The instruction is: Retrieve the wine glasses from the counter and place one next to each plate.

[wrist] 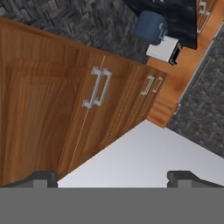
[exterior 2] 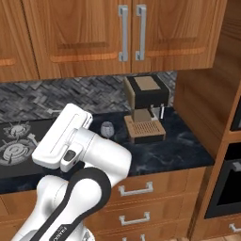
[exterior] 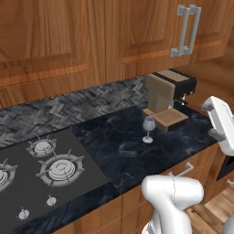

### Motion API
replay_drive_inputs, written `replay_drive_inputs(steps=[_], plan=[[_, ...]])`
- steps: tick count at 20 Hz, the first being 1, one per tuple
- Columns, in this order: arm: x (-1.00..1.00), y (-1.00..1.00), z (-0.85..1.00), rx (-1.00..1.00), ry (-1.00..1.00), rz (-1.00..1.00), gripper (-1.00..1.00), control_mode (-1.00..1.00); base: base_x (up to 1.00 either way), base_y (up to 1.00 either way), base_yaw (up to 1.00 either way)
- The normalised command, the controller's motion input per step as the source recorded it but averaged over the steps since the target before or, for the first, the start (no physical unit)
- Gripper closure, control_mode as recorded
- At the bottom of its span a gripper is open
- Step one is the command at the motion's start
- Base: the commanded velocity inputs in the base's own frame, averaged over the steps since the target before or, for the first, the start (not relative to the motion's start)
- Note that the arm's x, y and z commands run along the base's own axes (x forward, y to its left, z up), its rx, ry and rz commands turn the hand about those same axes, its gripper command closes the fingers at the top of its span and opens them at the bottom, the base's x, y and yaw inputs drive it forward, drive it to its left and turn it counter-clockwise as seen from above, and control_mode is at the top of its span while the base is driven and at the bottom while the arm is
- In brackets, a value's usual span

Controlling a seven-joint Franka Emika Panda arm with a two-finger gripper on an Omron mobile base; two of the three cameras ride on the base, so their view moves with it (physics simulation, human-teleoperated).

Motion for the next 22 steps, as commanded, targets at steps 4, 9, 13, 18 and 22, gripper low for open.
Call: replay_drive_inputs(steps=[4,9,13,18,22], plan=[[0.0,0.0,0.0,0.0,0.0,0.0,-1.0,1.0,0.32,-0.03,-0.12],[0.0,0.0,0.0,0.0,0.0,0.0,-1.0,1.0,0.29,-0.16,0.18],[0.0,0.0,0.0,0.0,0.0,0.0,-1.0,1.0,0.27,-0.26,0.34],[0.0,0.0,0.0,0.0,0.0,0.0,-1.0,1.0,0.25,-0.24,0.3],[0.15,-0.32,0.0,0.0,0.0,0.06,-1.0,-1.0,0.06,-0.09,0.05]])
